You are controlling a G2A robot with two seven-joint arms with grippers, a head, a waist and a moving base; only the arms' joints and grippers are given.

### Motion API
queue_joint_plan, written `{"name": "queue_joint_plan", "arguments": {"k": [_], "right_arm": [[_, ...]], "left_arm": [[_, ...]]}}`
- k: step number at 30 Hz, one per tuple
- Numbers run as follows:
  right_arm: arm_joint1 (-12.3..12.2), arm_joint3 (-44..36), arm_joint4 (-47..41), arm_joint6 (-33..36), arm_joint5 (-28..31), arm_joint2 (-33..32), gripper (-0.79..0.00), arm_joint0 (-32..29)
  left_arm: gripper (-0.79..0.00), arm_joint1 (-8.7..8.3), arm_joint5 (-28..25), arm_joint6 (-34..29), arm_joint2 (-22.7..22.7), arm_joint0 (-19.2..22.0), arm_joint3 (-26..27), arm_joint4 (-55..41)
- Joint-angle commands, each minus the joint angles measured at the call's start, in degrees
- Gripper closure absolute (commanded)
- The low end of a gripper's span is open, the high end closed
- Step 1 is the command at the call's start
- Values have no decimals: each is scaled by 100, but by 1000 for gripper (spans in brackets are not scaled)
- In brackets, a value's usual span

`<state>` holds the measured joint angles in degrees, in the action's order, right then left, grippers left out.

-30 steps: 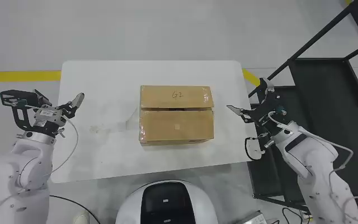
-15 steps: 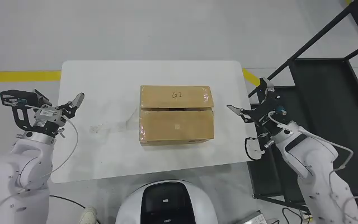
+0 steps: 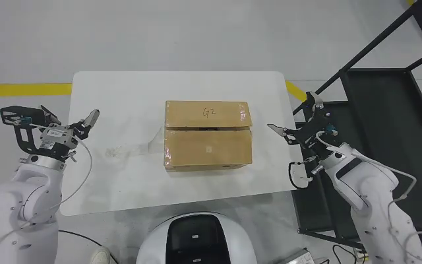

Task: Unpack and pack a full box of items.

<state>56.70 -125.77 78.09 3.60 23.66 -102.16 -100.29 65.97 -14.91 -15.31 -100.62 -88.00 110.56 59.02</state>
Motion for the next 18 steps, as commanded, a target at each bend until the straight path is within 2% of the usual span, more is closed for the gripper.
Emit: {"name": "queue_joint_plan", "arguments": {"k": [1,16,18], "right_arm": [[0,0,0,0,0,0,-785,0],[1,14,-13,2,10,11,-785,-4],[-1,68,-44,-10,171,81,-785,18]], "left_arm": [[-784,0,0,0,0,0,0,0],[-785,0,0,0,0,0,0,-1],[-785,0,0,0,0,0,0,-1]]}}
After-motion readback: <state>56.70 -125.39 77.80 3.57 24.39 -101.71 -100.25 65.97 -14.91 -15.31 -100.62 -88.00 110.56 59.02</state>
